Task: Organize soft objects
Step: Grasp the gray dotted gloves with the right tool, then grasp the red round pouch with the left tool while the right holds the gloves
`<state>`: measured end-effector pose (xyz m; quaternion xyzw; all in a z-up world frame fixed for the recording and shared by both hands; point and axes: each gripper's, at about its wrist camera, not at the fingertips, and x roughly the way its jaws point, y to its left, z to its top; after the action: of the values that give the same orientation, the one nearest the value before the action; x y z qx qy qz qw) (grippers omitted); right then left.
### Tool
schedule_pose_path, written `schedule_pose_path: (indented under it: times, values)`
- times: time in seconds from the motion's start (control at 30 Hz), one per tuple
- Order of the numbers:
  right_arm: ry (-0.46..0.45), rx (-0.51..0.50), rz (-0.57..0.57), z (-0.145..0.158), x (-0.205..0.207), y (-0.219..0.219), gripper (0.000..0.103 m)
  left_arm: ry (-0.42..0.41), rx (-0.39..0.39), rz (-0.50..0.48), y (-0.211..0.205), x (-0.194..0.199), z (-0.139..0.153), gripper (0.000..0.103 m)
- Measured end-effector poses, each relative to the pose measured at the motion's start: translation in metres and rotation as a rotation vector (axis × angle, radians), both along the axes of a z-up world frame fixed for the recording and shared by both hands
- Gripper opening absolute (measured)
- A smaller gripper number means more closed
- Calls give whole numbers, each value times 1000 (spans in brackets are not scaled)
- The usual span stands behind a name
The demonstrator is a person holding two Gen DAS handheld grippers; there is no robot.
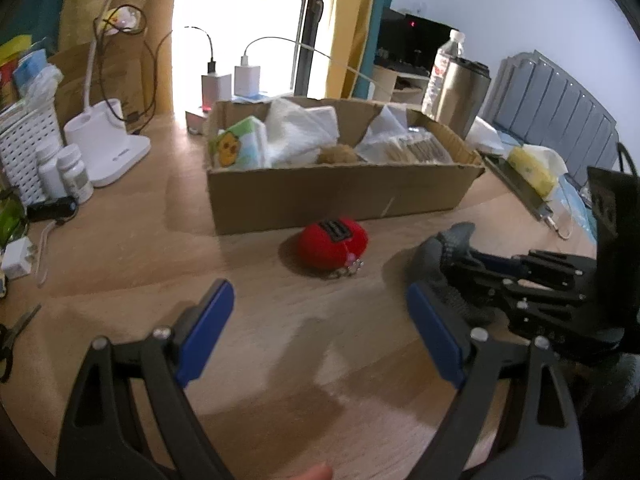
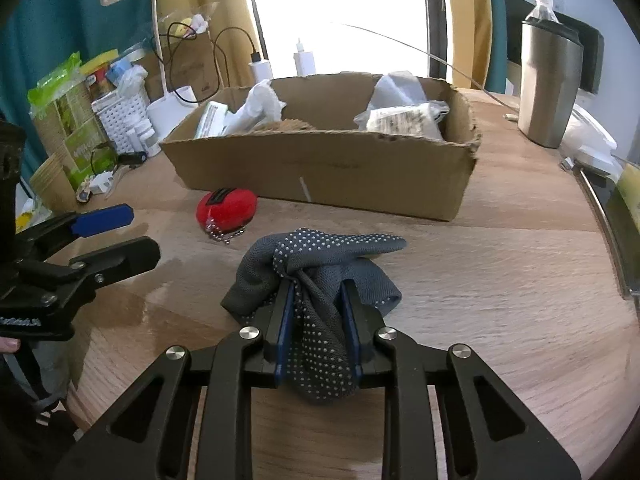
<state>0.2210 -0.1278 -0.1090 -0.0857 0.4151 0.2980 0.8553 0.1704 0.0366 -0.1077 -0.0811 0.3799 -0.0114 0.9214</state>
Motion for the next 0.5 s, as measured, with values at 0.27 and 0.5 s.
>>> schedule_pose_path:
  times: [0.27, 0.5]
  values:
    - [0, 58, -26, 4, 12, -21, 24, 36, 43, 1, -13, 28, -4, 90]
    - [23, 90, -49, 4, 21, -33, 24, 57, 53, 25, -14, 46, -11, 90]
